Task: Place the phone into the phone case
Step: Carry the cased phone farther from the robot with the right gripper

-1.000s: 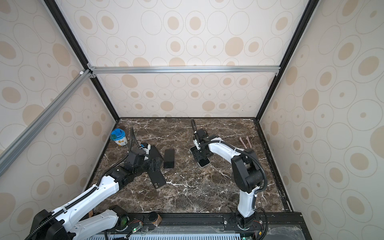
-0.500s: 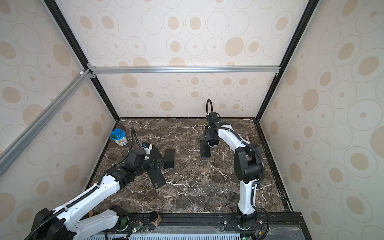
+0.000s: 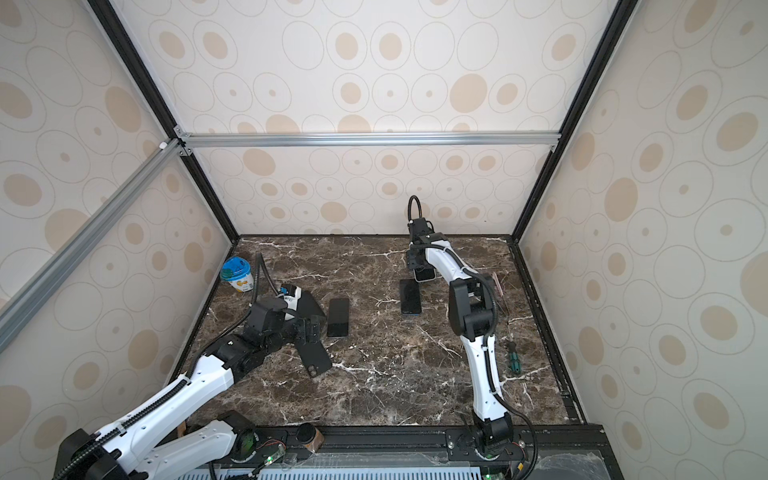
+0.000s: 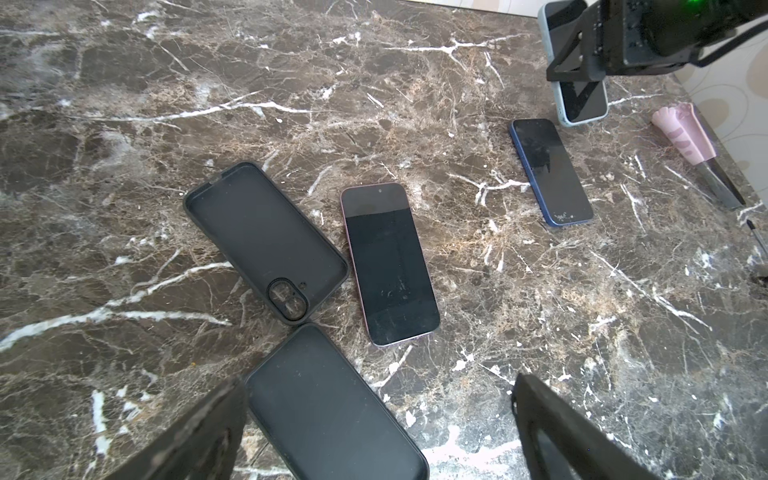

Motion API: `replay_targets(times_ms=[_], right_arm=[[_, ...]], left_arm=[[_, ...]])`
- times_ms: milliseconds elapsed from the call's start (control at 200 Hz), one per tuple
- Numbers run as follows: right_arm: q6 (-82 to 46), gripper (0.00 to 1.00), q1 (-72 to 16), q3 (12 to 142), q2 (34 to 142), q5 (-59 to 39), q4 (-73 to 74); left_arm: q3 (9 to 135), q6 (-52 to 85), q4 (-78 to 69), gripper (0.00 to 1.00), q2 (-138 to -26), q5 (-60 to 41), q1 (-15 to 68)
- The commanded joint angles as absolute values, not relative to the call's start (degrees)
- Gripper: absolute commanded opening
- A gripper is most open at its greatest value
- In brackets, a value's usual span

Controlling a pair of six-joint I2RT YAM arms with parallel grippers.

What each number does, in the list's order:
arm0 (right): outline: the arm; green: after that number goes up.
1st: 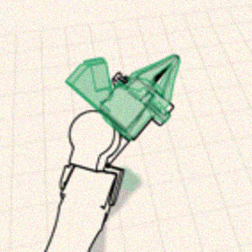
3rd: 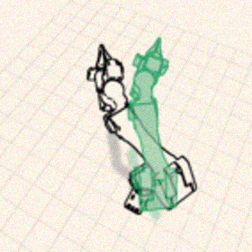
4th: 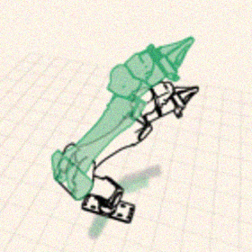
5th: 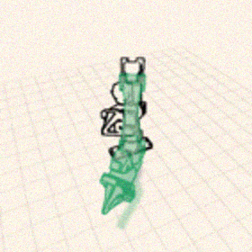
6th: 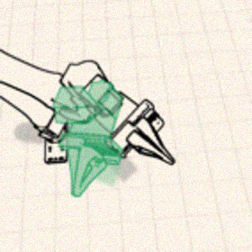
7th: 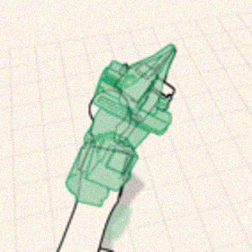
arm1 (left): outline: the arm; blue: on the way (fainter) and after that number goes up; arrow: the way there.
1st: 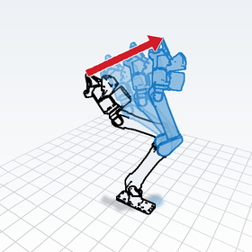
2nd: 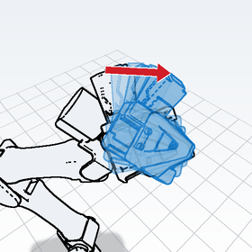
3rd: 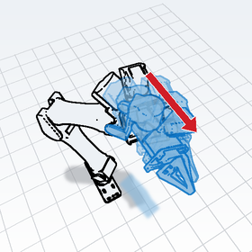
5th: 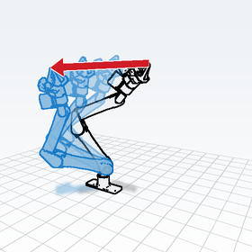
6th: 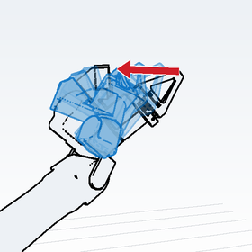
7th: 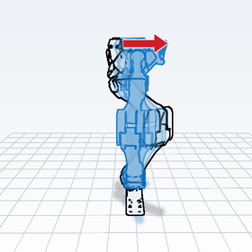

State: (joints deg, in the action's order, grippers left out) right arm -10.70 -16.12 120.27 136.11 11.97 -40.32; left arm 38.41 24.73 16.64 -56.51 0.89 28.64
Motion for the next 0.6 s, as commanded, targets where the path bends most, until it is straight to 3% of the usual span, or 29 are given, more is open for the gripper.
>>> replay_targets(times_ms=[0,595], right_arm=[[-12.35,0.07,-14.62,124.64,137.62,14.14,-41.35],[-13.46,0.16,-13.01,131.24,144.48,11.88,-48.94]], left_arm=[[39.94,23.40,18.20,1.00,-55.55,1.98,28.37],[40.60,23.11,18.77,1.00,-56.34,2.20,28.36]])
